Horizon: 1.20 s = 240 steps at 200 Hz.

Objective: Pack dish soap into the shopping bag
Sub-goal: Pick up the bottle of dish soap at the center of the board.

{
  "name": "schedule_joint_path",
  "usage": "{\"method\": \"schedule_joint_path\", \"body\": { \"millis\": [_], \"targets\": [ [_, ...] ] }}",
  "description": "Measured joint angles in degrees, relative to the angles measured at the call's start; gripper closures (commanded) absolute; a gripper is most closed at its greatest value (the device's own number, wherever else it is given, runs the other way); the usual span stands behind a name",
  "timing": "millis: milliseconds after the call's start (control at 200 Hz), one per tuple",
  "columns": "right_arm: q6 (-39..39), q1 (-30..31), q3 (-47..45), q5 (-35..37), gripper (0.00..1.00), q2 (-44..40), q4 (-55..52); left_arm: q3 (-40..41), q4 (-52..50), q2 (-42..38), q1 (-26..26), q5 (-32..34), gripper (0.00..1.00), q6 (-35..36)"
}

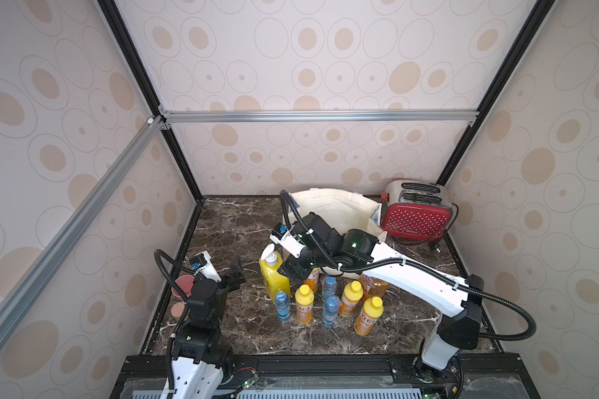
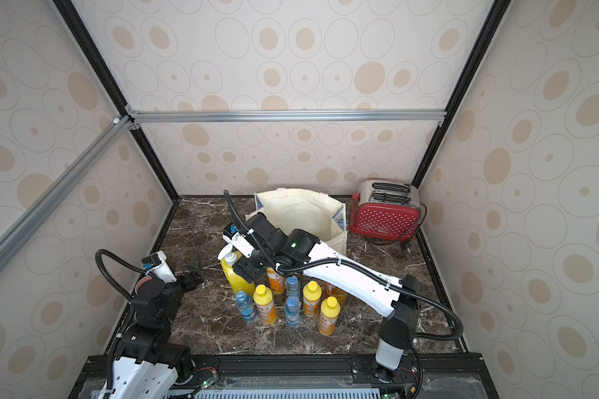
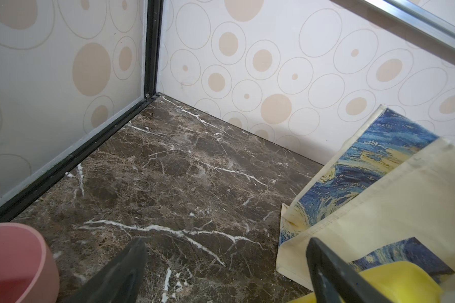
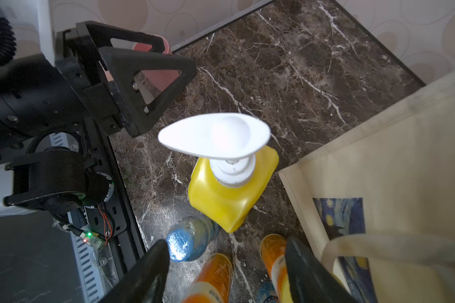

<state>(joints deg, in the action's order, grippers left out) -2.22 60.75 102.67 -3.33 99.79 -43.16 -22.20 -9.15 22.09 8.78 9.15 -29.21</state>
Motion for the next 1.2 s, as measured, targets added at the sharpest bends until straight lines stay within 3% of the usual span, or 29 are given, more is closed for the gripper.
{"method": "schedule_joint_path", "body": {
  "millis": [336, 911, 1042, 1202],
  "targets": [
    [-0.39, 0.70, 1.20, 0.24, 0.29, 4.48, 4.66, 0.07, 1.25, 2.69, 0.00, -3.48, 0.05, -0.17],
    [-5.38, 0.70, -9.01, 6.78, 0.38, 4.22, 23.52, 0.35, 2.64, 2.60, 0.00, -5.11, 0.05, -0.17],
    [-6.12, 0.70, -9.92, 7.17, 0.45, 4.20, 26.05, 0.59, 2.71, 2.60, 0.00, -5.22, 0.05, -0.17],
    [-6.60, 1.05, -10.91, 7.48, 0.65, 4.20, 28.39, 0.68, 2.71, 2.45, 0.00, -5.22, 0.05, -0.15]
  ]
}}
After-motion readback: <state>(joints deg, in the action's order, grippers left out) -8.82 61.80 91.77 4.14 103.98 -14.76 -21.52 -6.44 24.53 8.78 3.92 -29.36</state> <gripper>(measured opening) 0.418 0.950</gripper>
